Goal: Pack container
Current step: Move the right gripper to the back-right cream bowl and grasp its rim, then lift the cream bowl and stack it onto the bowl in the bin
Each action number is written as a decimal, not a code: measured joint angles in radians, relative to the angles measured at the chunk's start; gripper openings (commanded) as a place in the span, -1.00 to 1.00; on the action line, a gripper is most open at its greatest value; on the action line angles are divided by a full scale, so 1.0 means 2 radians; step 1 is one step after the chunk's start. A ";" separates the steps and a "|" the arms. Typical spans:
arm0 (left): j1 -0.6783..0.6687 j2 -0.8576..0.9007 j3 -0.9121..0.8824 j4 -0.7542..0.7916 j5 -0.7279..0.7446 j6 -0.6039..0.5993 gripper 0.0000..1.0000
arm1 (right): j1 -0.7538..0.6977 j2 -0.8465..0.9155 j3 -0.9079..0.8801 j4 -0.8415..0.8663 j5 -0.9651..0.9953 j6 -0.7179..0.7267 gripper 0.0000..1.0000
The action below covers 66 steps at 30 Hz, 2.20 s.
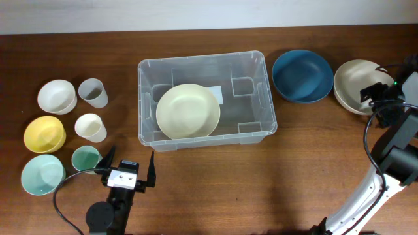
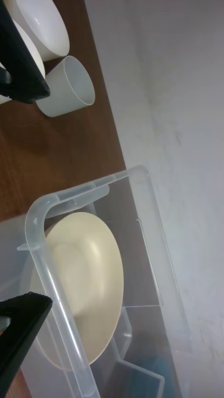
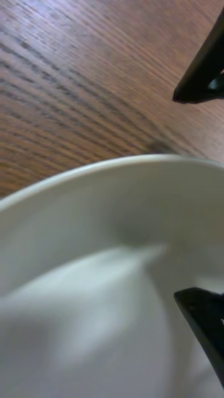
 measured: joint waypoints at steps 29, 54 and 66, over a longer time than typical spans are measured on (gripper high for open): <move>0.000 0.000 0.000 0.000 0.000 0.000 0.99 | -0.079 0.015 0.007 0.028 -0.081 -0.052 -0.92; 0.000 0.000 0.000 0.000 0.000 0.000 1.00 | 0.200 -0.290 0.002 -0.070 -0.381 -0.260 -0.92; 0.000 0.000 0.000 0.000 0.000 0.000 0.99 | 0.452 -0.181 0.002 -0.015 -0.240 -0.184 -0.92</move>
